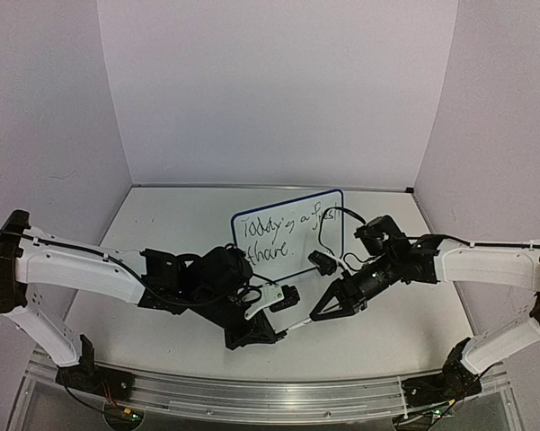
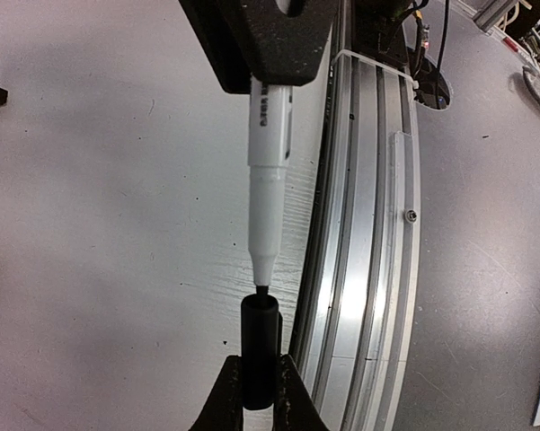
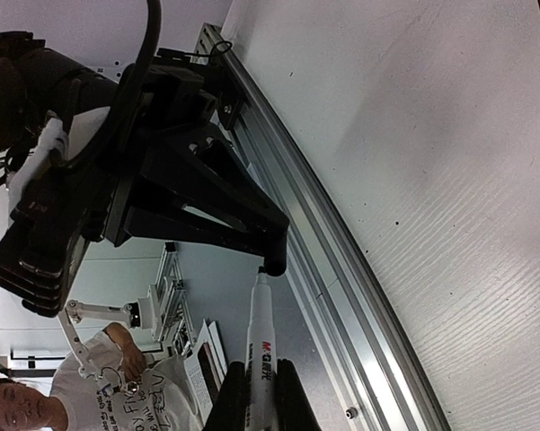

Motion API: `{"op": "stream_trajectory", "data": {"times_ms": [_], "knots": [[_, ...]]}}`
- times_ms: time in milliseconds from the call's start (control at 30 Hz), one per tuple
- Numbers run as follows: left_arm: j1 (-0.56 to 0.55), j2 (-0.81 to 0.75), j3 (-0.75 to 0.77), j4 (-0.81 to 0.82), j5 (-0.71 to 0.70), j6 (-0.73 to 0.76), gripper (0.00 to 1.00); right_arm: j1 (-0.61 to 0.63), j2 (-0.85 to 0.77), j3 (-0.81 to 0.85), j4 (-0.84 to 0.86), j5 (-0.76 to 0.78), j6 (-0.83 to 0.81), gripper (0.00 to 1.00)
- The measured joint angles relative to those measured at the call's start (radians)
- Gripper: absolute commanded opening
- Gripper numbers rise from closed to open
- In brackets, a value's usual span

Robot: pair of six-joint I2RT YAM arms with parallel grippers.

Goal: Write a sentence on the whiteboard
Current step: Insert the whiteboard marker into the pen cap.

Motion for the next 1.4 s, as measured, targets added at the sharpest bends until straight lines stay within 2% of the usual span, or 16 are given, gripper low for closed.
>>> {"op": "stream_trajectory", "data": {"times_ms": [1400], "knots": [[0.000, -0.007, 0.000, -0.001, -0.019, -0.001, 0.00, 0.006, 0.014, -0.001, 0.001, -0.002, -0.008, 0.00]]}}
